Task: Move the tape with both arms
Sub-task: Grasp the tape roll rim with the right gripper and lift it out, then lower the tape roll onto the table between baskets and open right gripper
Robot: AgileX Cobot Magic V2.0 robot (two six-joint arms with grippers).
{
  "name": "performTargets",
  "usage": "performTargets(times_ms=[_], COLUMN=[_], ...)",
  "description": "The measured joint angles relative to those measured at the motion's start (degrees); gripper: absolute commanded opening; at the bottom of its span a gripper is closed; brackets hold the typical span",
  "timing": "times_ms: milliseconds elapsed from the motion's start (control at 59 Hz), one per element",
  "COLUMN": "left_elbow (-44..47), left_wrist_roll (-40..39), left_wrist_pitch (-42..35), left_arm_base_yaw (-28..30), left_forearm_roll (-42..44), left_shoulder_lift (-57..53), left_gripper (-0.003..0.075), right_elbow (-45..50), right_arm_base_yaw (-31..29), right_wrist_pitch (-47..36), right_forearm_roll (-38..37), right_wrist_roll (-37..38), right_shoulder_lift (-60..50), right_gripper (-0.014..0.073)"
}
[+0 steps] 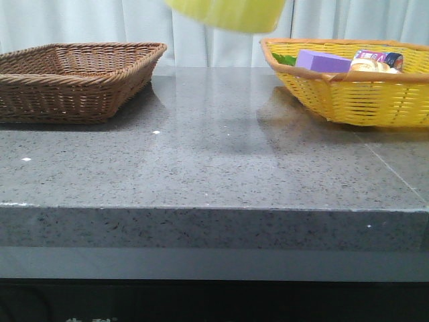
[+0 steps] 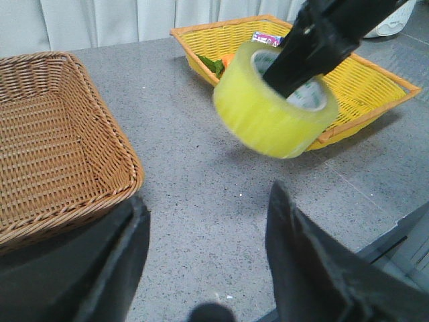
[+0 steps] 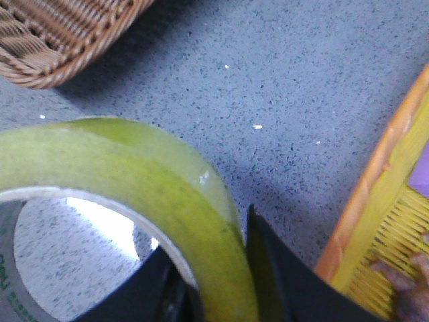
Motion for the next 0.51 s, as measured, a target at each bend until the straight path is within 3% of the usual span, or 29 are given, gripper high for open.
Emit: performTargets(times_ms=[508], left_elbow=[0.0], left_wrist_roll=[0.1], left_wrist_pitch=[0.0], left_arm_base_yaw=[0.0], left_forearm_roll=[0.0], left_shoulder_lift=[0.0], left_gripper=[0.0385], right_elbow=[-6.4], right_arm_base_yaw=[0.3], right_wrist_pitch=[1.1], right_forearm_roll=[-2.9], right_wrist_roll=[1.1], right_shoulder_lift=[15.8], right_gripper=[0.0115])
